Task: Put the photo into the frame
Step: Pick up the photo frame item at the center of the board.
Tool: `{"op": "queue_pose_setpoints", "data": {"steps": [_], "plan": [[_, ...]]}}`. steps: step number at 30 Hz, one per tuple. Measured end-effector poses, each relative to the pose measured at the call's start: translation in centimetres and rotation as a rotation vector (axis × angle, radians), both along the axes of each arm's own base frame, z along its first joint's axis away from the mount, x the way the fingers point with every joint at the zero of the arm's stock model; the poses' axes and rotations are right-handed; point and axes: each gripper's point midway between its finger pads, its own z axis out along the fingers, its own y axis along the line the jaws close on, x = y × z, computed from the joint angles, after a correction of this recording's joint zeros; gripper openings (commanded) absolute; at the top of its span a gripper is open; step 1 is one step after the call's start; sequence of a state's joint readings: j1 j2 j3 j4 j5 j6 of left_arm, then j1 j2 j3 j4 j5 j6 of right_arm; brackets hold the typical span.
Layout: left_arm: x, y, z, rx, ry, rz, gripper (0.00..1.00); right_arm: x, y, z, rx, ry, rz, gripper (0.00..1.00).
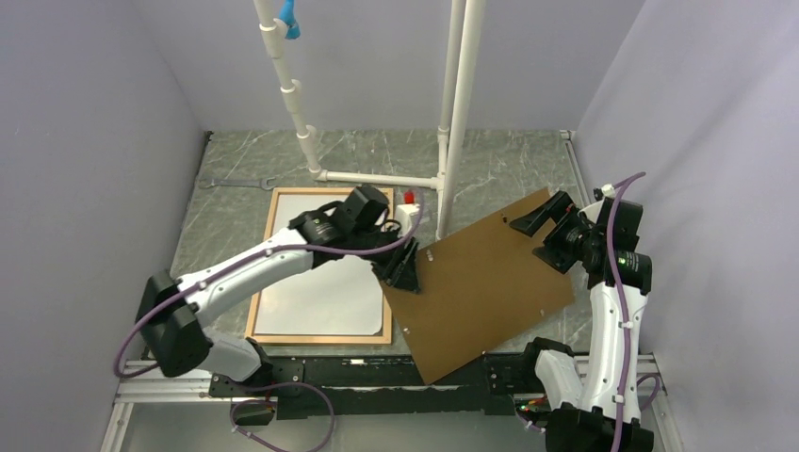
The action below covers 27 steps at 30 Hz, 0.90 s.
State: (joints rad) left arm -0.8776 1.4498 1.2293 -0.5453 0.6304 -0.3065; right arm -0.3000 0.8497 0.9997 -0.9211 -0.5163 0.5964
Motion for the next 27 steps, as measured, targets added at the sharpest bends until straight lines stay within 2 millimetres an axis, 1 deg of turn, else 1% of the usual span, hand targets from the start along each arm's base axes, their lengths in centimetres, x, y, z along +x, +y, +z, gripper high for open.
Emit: {"op": "queue_pose_setpoints", "data": {"steps": [3, 7, 8, 9, 11, 12, 13, 15, 17, 21, 23, 25, 27], "plan": [[-0.1, 2.4, 0.3, 0.001, -0.002, 0.050, 0.00, 0.3, 0.6, 0.7, 0.026, -0.026, 0.031, 0.99], [0.2, 6.4, 0.8, 0.028, -0.029, 0.159, 0.00, 1.2, 1.0, 2.2, 0.047, -0.077, 0.065, 0.99], [0.2, 7.3, 1.0, 0.037, -0.039, 0.184, 0.03, 1.4, 1.1, 2.5, 0.050, -0.094, 0.073, 0.99], [0.0, 8.0, 1.3, 0.041, -0.053, 0.202, 0.12, 1.6, 1.2, 2.9, 0.056, -0.109, 0.083, 0.99], [-0.5, 9.2, 1.9, 0.051, -0.073, 0.223, 0.48, 1.7, 1.5, 3.3, 0.067, -0.128, 0.096, 0.99], [-0.8, 9.6, 2.1, 0.054, -0.078, 0.228, 0.63, 1.8, 1.6, 3.5, 0.072, -0.137, 0.104, 0.99], [-1.3, 10.2, 2.3, 0.059, -0.081, 0.229, 0.73, 1.8, 1.7, 3.6, 0.078, -0.145, 0.111, 0.99], [-1.6, 10.4, 2.5, 0.058, -0.081, 0.226, 0.81, 1.9, 1.9, 3.7, 0.088, -0.156, 0.122, 0.99], [-1.8, 10.5, 2.5, 0.067, -0.072, 0.219, 0.84, 1.8, 2.1, 3.3, 0.097, -0.154, 0.127, 0.99], [-2.4, 10.8, 2.7, 0.093, -0.040, 0.203, 0.81, 1.6, 2.3, 2.5, 0.112, -0.135, 0.135, 0.99], [-2.5, 10.8, 3.1, 0.094, -0.037, 0.198, 0.77, 1.6, 2.3, 2.3, 0.114, -0.131, 0.136, 0.99], [-2.7, 10.8, 4.0, 0.081, -0.040, 0.190, 0.72, 1.6, 2.3, 2.3, 0.115, -0.132, 0.137, 0.99], [-2.8, 10.7, 4.7, 0.065, -0.045, 0.181, 0.62, 1.5, 2.4, 2.3, 0.115, -0.133, 0.136, 0.99]]}}
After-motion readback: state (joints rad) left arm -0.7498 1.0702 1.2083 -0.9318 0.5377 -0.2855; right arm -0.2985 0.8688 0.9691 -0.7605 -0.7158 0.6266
